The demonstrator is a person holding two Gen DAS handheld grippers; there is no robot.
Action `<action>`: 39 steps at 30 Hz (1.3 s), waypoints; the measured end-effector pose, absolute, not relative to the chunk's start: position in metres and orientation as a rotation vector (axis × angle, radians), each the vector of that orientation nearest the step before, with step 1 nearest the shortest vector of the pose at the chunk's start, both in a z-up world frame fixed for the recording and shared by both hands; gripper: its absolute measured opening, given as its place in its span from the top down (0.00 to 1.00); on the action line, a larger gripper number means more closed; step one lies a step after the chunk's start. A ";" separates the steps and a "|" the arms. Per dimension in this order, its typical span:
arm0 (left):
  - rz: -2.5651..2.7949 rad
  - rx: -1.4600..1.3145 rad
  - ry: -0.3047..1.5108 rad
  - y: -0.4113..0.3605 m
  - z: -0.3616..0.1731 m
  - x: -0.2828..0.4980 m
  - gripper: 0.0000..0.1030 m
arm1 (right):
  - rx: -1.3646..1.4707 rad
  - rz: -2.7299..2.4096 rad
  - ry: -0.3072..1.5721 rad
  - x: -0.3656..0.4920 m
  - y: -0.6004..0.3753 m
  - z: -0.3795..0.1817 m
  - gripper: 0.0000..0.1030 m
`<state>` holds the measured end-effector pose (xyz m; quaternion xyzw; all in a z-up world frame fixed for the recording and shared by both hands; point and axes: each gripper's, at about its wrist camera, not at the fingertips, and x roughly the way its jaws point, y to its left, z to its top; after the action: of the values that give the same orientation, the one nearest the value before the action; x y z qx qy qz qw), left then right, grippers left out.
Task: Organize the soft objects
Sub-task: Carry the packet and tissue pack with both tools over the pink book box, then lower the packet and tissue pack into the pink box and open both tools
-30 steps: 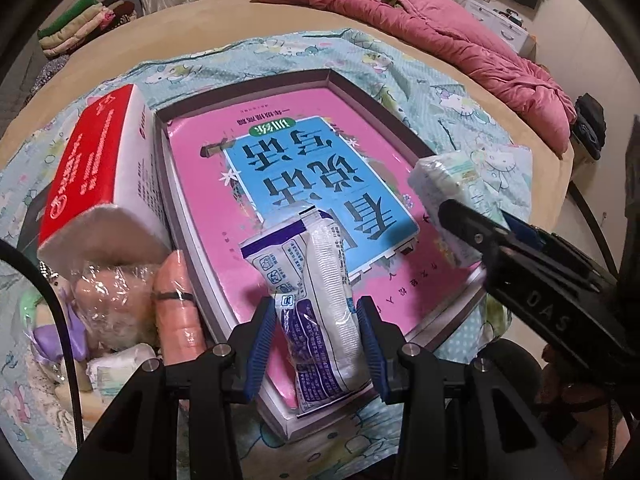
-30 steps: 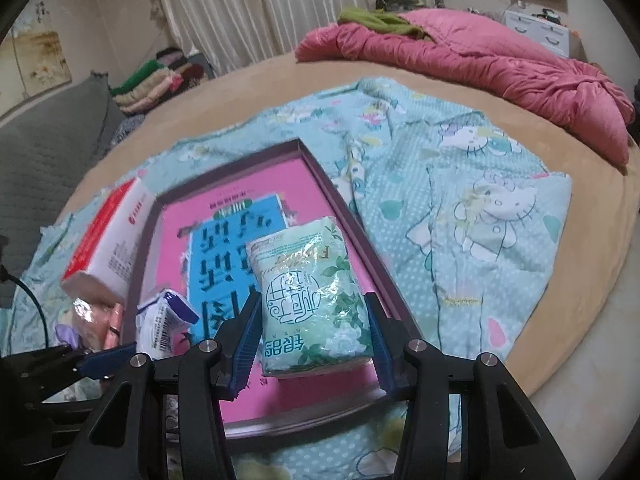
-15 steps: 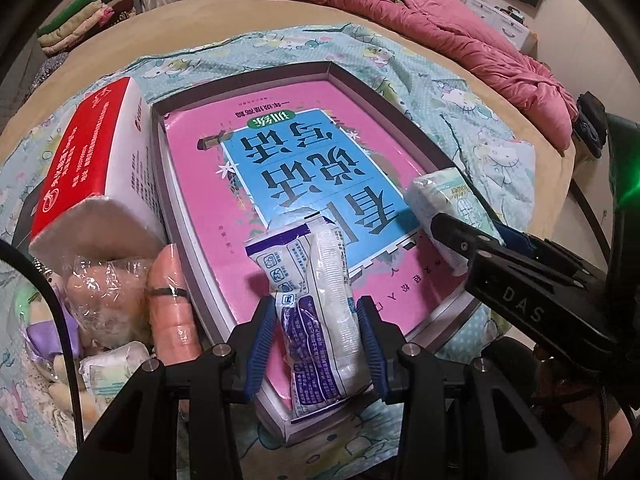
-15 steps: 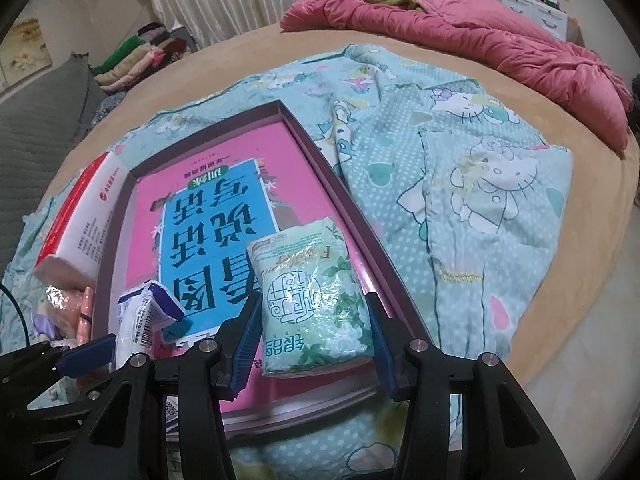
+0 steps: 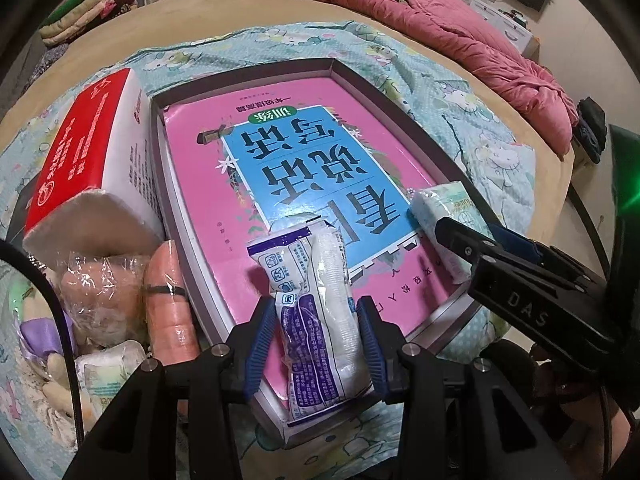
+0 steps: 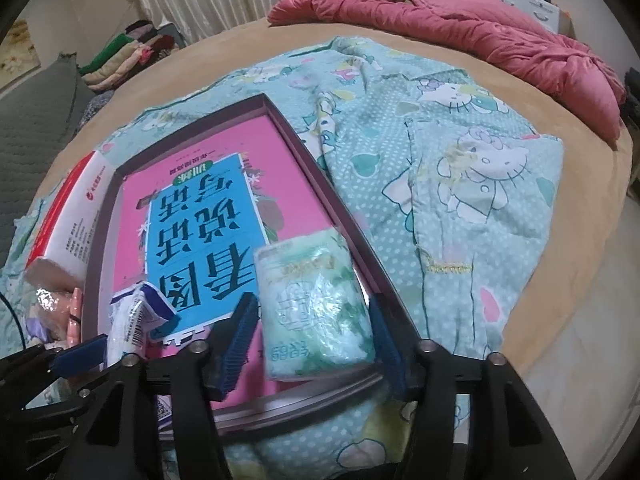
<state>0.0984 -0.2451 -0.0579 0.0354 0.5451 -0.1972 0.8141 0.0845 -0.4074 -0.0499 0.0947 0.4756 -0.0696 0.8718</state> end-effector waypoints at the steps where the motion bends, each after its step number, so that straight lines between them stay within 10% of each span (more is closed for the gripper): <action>1: -0.421 0.073 1.165 -0.245 -0.058 0.099 0.59 | 0.194 -0.143 0.989 0.084 -0.406 -0.049 0.39; 39: -0.361 0.104 1.078 -0.218 -0.016 0.069 0.28 | 0.179 -0.122 0.846 0.077 -0.399 -0.026 0.28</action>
<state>0.0688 -0.2178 -0.0162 0.0493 0.5101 -0.1707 0.8415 0.0768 -0.3986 -0.0259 0.0867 0.4099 -0.0589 0.9061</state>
